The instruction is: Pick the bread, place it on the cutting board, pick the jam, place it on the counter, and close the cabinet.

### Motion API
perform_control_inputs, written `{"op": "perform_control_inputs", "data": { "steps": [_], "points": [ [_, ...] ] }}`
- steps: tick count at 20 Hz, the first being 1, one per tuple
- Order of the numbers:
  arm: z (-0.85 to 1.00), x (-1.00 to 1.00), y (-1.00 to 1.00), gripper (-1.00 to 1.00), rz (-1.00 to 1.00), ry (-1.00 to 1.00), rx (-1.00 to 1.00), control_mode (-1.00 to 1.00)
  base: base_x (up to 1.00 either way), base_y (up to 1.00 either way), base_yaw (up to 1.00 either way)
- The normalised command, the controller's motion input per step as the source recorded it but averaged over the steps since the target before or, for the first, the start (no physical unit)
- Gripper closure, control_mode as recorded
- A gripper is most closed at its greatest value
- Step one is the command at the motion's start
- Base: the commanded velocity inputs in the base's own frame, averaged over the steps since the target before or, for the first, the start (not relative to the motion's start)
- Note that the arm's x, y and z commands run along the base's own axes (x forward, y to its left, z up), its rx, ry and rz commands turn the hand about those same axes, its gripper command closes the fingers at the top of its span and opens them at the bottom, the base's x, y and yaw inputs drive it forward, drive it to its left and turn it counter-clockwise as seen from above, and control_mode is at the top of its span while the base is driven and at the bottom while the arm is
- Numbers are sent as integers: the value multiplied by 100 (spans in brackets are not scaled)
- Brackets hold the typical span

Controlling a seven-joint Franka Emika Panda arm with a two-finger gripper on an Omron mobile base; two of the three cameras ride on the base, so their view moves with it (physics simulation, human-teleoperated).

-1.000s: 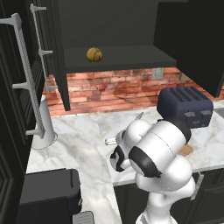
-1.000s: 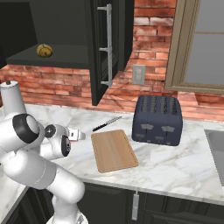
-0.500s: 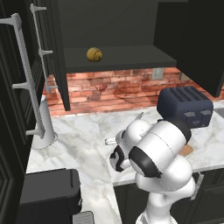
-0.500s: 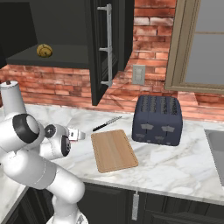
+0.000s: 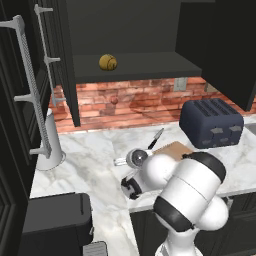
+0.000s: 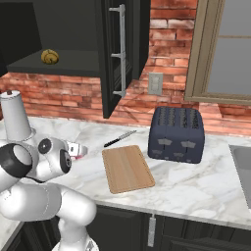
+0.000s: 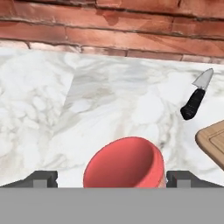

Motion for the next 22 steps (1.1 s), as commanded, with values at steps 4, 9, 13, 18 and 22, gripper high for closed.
{"op": "perform_control_inputs", "data": {
  "steps": [4, 9, 13, 18, 22],
  "points": [
    [6, -22, -4, -100, 0, 0, 0, -100, 0, 0, 0],
    [8, -23, -21, -100, 0, 0, 0, -100, 0, 0, 0],
    [11, -27, -25, -100, 0, 0, 0, -100, 0, 0, 0],
    [12, -31, -22, -100, 0, 0, 1, -100, 0, 0, 0],
    [9, -36, -10, -100, 0, 0, 0, -100, 0, 0, 0]
  ]
}}
